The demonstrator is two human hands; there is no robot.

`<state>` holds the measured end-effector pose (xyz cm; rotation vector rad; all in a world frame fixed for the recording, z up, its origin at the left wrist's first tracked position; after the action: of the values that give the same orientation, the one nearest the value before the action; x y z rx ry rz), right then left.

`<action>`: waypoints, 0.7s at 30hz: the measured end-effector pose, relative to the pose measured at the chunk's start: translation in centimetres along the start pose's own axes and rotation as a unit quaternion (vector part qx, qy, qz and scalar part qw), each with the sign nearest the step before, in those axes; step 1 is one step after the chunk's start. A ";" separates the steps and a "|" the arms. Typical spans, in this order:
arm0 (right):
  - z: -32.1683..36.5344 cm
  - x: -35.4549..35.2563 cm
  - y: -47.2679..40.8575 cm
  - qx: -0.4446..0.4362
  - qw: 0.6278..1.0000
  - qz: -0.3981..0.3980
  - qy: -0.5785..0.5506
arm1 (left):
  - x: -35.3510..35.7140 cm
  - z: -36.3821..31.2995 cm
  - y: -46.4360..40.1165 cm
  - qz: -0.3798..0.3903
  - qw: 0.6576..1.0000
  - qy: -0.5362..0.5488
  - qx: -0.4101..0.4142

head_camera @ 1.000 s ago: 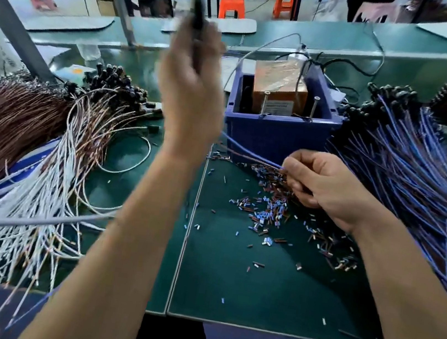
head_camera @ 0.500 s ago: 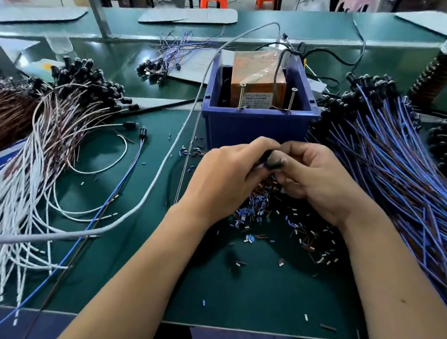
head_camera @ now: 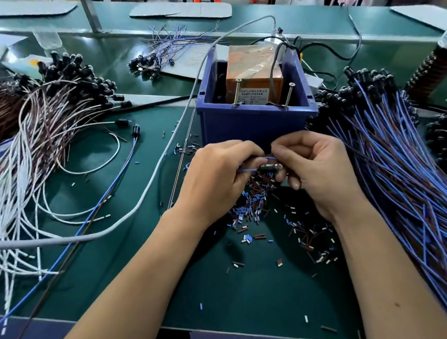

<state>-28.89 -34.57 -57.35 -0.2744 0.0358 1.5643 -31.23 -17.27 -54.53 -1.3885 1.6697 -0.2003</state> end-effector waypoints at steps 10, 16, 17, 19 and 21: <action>-0.1 -0.4 0.3 0.036 0.998 -0.018 -0.039 | -0.5 0.6 0.1 -0.063 0.998 0.028 0.003; -0.6 -2.1 0.1 0.059 0.991 -0.117 -0.025 | -1.3 0.9 0.3 -0.108 0.994 0.032 -0.009; -0.7 -2.3 0.2 0.058 0.988 -0.139 0.012 | -1.3 0.9 0.3 -0.112 0.993 0.033 -0.011; -0.6 -2.0 0.4 0.048 0.982 -0.162 0.085 | -1.3 0.8 0.3 -0.114 0.993 0.031 -0.011; -0.3 -1.3 0.6 0.033 0.982 -0.158 0.098 | -1.1 0.7 0.3 -0.117 0.993 0.024 -0.013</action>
<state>-29.44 -35.90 -57.47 -0.3625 0.1900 1.2147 -31.02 -15.93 -54.56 -1.6108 1.5493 -0.3490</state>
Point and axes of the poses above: each hand's wrist, its own y-axis away from the middle knuckle, its own x-axis out of the palm, z = x × y, the point moved 5 cm from there along -y, towards the middle knuckle, and after that the axes turned 13 degrees about y, right-handed, at the moved point
